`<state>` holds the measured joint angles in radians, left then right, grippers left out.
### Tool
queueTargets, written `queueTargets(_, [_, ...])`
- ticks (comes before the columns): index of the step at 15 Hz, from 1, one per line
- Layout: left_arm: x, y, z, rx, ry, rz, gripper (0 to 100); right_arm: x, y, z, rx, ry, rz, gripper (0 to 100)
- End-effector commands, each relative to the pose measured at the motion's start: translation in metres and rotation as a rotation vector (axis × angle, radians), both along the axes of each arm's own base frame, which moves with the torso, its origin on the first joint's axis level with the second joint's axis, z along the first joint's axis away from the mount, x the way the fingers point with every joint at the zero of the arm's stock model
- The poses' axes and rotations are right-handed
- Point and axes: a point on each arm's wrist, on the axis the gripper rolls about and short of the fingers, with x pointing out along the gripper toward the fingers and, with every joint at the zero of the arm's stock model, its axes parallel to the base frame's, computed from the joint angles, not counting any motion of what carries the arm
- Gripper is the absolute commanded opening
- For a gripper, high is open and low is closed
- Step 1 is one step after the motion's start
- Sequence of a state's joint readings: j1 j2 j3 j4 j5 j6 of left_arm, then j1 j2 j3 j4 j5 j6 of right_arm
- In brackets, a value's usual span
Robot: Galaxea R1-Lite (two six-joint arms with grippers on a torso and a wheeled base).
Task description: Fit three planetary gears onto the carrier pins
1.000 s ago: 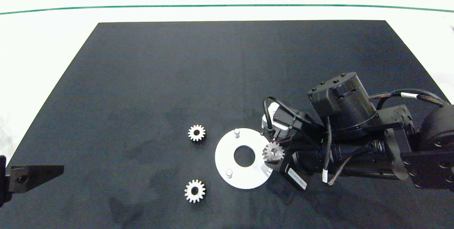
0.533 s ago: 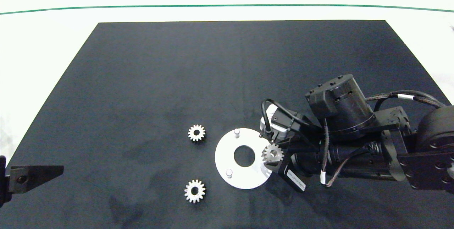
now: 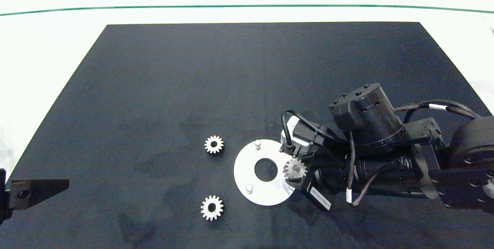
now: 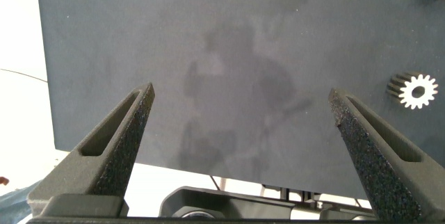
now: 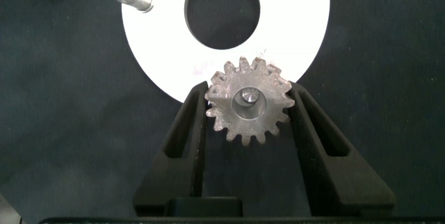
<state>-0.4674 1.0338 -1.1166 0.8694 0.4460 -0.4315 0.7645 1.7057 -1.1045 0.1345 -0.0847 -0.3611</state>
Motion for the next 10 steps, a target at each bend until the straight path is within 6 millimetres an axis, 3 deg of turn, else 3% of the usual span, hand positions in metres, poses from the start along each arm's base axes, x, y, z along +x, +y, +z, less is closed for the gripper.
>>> queueTargets(1, [0.0000, 0.0000, -0.0001, 0.001, 0.004, 0.003, 100, 0.0017, 0.0007, -0.0001, 0.002, -0.006, -0.001, 19])
queueTargets(10, [0.0000, 0.0000, 0.0003, 0.001, 0.002, 0.003, 100, 0.0036, 0.0033, -0.0039, -0.004, -0.018, -0.012, 19])
